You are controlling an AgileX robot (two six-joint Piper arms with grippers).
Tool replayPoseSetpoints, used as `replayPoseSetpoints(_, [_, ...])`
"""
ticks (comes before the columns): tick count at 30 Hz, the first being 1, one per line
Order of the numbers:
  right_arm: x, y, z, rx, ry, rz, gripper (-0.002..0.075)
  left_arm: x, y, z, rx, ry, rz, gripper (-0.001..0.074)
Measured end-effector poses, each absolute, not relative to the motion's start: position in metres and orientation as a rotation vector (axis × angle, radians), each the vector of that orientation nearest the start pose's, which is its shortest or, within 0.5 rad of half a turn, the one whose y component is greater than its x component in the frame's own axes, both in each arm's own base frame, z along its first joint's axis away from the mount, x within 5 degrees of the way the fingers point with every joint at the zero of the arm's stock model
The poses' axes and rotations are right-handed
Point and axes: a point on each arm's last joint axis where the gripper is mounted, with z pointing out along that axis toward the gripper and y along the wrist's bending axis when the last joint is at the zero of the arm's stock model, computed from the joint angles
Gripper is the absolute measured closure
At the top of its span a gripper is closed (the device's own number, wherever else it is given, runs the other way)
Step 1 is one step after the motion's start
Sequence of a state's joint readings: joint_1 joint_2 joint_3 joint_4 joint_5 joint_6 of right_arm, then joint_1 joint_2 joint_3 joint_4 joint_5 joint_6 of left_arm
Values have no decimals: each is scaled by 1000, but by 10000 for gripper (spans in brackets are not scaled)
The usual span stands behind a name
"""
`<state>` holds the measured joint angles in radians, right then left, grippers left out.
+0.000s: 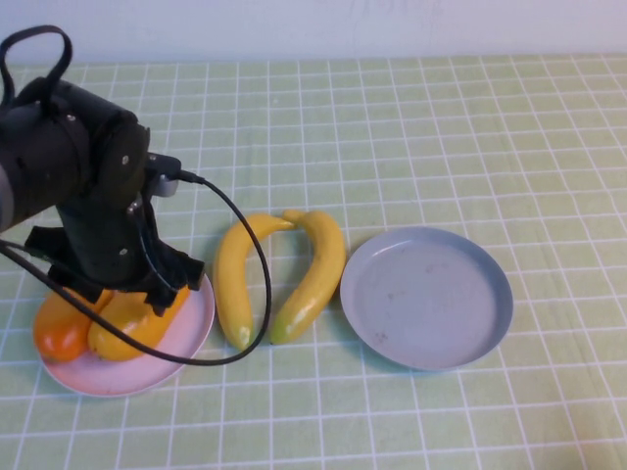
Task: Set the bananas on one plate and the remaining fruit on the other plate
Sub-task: Put one type of fruit in the left plate, then put another type of fruit in the right plate
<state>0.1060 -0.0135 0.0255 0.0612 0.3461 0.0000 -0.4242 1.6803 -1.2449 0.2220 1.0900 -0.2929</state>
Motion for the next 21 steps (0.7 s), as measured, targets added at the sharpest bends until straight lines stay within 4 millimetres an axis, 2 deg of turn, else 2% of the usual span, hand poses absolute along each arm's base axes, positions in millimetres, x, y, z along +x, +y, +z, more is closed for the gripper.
replayPoseSetpoints(5, [53, 8, 174, -59, 1842, 134, 741, 283, -108, 277, 307, 2846, 172, 598])
replayPoseSetpoints(7, [53, 8, 174, -59, 1842, 134, 741, 268, -102, 286, 301, 2811, 153, 675])
replayPoseSetpoints(10, [53, 8, 174, -59, 1842, 134, 741, 243, -91, 296, 286, 2747, 109, 715])
replayPoseSetpoints(15, [53, 8, 174, -59, 1842, 134, 741, 195, -73, 306, 251, 2575, -29, 729])
replayPoseSetpoints(21, [53, 8, 174, -59, 1842, 134, 741, 149, -57, 303, 217, 2379, -182, 731])
